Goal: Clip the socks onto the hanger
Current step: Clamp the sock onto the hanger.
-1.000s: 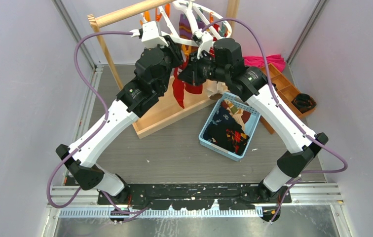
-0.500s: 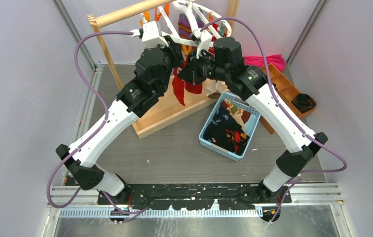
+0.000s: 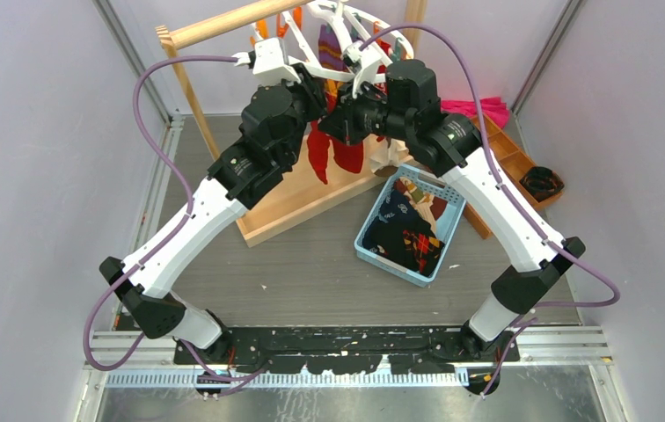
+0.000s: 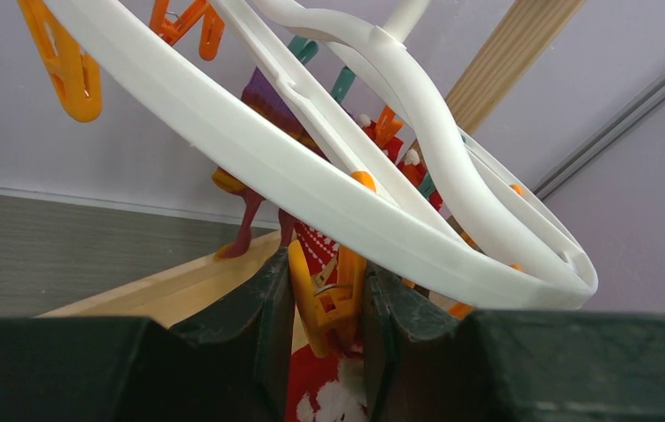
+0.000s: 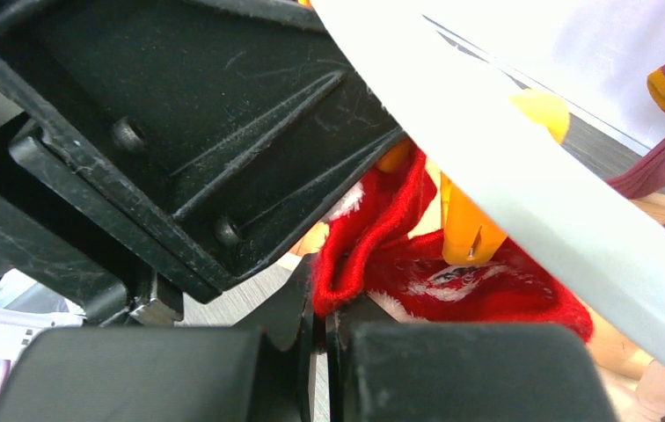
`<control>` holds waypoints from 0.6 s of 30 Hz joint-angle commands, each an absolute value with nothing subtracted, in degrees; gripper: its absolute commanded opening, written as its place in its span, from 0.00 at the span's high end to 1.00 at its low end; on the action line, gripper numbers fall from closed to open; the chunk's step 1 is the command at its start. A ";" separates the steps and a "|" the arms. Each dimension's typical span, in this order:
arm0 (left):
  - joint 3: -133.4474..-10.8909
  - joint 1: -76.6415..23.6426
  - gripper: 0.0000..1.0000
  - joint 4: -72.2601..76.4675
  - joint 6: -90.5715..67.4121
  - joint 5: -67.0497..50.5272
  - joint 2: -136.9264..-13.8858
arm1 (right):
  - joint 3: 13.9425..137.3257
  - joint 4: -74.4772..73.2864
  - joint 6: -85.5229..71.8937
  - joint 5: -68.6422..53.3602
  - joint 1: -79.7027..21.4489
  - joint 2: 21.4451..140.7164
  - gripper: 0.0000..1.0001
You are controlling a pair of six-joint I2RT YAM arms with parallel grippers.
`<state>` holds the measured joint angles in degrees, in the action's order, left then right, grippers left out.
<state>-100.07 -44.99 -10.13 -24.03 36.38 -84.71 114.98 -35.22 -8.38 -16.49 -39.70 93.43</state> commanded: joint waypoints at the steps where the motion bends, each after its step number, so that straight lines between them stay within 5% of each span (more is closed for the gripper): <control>1: -100.99 -44.91 1.00 -9.12 -25.00 36.21 -82.45 | 117.31 -33.49 -7.29 -15.79 -40.06 93.61 0.99; 18: -100.81 -44.92 1.00 -9.18 -25.83 36.04 -82.10 | 117.55 -33.01 -7.20 -18.11 -40.00 93.99 0.99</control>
